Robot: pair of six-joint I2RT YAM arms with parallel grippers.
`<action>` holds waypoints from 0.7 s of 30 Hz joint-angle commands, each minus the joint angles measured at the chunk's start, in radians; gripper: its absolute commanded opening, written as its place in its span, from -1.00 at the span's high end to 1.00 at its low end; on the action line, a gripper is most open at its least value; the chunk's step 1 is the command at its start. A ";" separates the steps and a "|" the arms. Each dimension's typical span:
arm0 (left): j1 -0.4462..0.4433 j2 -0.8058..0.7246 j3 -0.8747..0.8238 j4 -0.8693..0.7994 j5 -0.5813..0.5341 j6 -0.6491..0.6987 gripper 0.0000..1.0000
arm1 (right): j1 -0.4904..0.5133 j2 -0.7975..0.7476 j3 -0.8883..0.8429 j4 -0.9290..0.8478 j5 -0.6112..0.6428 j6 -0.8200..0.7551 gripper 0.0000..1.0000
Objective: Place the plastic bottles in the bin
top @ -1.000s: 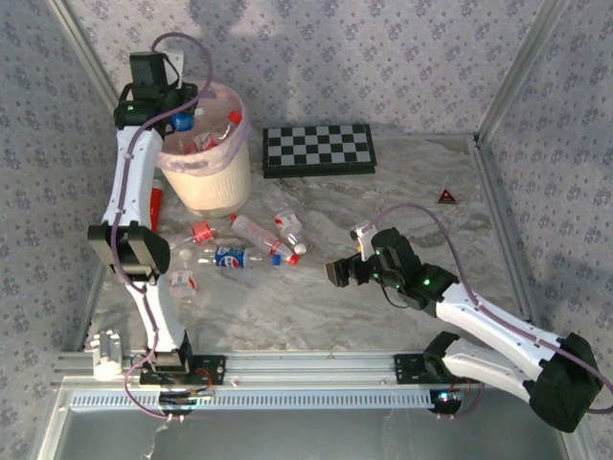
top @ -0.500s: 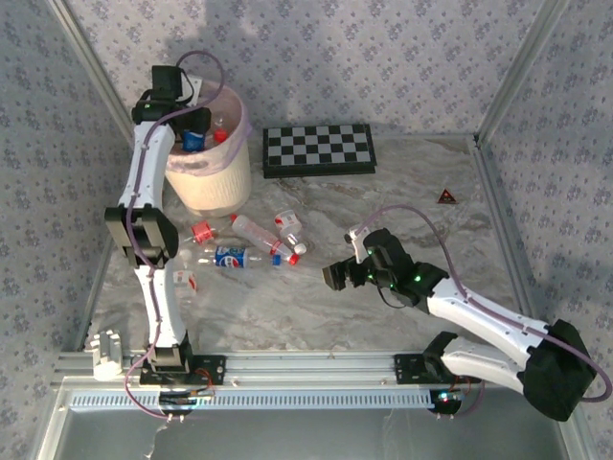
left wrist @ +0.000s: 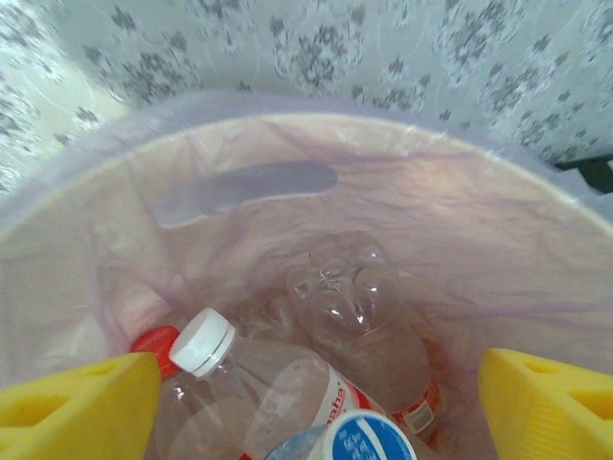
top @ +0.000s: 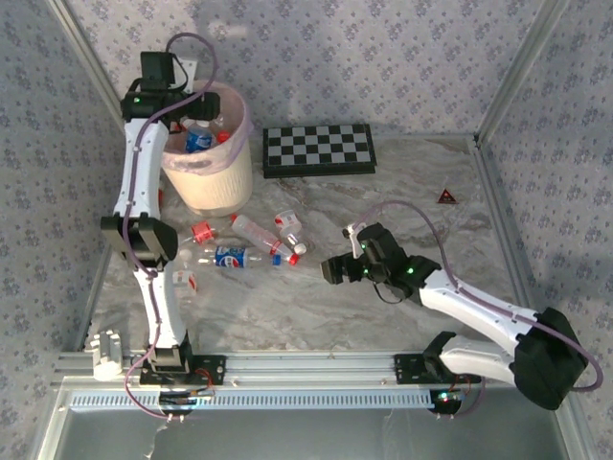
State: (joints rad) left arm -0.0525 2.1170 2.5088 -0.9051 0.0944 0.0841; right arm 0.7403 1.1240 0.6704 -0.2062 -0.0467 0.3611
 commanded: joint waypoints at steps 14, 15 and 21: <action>-0.150 -0.454 -0.344 0.020 -0.016 -0.125 -0.62 | 0.010 0.372 0.266 0.066 0.023 0.121 -0.17; -0.158 -0.496 -0.395 0.038 -0.012 -0.140 -0.62 | 0.011 0.403 0.287 0.067 0.021 0.118 -0.17; -0.257 -0.784 -0.806 0.188 0.044 -0.295 -0.59 | 0.019 0.592 0.424 0.087 0.002 0.108 -0.34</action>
State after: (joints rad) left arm -0.2661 1.4441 1.8114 -0.8215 0.0975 -0.1028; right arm 0.7532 1.6550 1.0267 -0.1425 -0.0357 0.4637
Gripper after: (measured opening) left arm 0.799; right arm 0.642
